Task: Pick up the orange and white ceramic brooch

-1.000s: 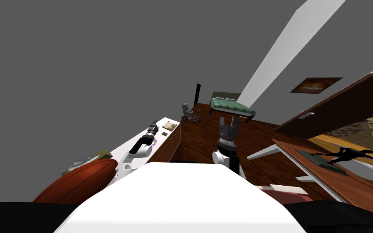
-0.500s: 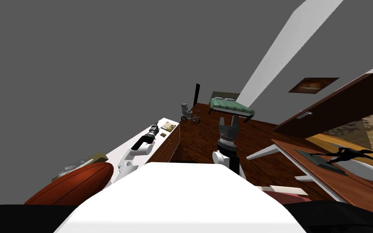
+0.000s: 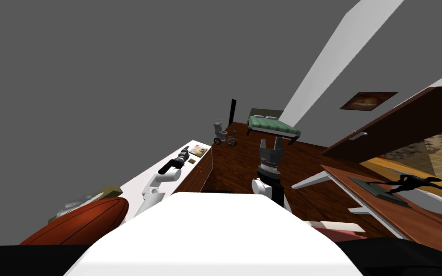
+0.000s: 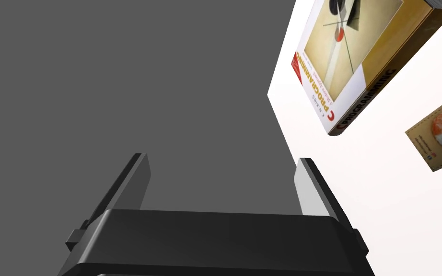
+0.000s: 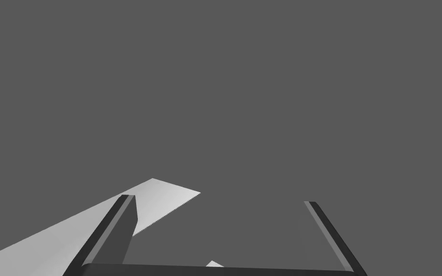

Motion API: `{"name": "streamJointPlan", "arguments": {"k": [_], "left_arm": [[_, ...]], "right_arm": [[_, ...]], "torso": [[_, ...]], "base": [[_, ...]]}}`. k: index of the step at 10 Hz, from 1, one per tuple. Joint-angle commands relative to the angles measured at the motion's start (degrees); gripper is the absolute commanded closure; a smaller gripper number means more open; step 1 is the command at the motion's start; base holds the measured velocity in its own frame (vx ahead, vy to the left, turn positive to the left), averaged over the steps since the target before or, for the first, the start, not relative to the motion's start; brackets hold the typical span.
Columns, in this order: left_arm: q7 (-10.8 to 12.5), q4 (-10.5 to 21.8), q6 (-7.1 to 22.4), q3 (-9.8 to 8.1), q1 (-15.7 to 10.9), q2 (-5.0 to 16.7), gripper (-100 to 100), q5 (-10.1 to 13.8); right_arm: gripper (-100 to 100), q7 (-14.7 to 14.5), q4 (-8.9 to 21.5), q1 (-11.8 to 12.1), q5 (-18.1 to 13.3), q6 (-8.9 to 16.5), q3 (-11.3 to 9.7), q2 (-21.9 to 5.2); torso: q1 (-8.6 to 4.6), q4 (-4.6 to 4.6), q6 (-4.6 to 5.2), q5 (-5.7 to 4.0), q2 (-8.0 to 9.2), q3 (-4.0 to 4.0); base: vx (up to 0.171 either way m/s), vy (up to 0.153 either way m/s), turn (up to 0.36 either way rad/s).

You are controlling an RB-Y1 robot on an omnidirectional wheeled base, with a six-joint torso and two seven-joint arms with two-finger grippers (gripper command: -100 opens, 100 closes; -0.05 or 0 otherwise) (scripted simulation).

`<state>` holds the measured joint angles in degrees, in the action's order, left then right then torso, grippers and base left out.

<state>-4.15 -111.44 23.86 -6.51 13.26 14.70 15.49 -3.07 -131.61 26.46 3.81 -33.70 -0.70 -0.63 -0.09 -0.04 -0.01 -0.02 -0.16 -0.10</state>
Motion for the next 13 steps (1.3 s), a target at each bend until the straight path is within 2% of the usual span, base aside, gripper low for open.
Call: {"name": "streamJointPlan", "arguments": {"k": [1,4,5,6,7,8,11,12,13], "left_arm": [[-0.1,-0.1,1.9,-0.02,-0.1,-0.2,-100,-0.1],[-1.6,2.9,7.2,-0.44,-2.5,0.3,-100,1.5],[-1.6,2.9,9.1,-0.44,-2.5,0.3,-100,1.5],[-2.3,4.5,10.8,-0.62,-3.7,0.7,-100,2.2],[-2.3,4.5,12.6,-0.62,-3.7,0.7,-100,2.2],[-2.3,4.5,13.0,-0.62,-3.7,0.7,-100,2.2],[-3.9,8.0,18.5,-0.92,-6.0,1.5,-100,3.5],[-3.9,8.0,20.0,-0.92,-6.0,1.5,-100,3.5],[-4.7,9.8,21.8,-1.03,-7.1,1.9,-100,4.1]], "right_arm": [[0,0.0,0.0,0.0,0.0,0.0,0.0,0.0],[0,0.0,0.0,0.0,0.0,0.0,0.0,0.0],[0,0.0,0.0,0.0,0.0,0.0,0.0,0.0],[0,0.0,0.0,0.0,0.0,0.0,0.0,0.0],[0,0.0,0.0,0.0,0.0,0.0,0.0,0.0],[0,0.0,0.0,0.0,0.0,0.0,0.0,0.0],[0,0.0,0.0,0.0,0.0,0.0,0.0,0.0],[0,0.0,0.0,0.0,0.0,0.0,0.0,0.0],[0,0.0,0.0,0.0,0.0,0.0,0.0,0.0]], "torso": [[0.0,0.0,0.0,0.0,0.0,0.0],[0.05,0.01,0.0,0.01,0.05,0.03],[0.02,0.0,0.01,0.01,0.0,0.0],[0.03,0.0,-0.01,0.01,0.02,0.01],[0.06,0.0,0.0,0.01,-0.01,0.0],[0.06,0.0,-0.01,0.01,0.01,0.01],[0.06,0.01,-0.01,0.01,0.07,0.04],[0.07,0.01,0.0,0.02,0.03,0.02],[0.09,0.01,-0.01,0.02,0.04,0.02]], "base": [[0.019,-0.009,0.002],[0.035,-0.012,-0.03],[0.041,-0.015,-0.022],[0.046,-0.006,-0.04],[0.04,-0.007,-0.023],[0.016,-0.007,0.005],[0.032,-0.005,-0.038],[0.037,0.002,-0.02],[0.048,0.003,-0.052]]}}
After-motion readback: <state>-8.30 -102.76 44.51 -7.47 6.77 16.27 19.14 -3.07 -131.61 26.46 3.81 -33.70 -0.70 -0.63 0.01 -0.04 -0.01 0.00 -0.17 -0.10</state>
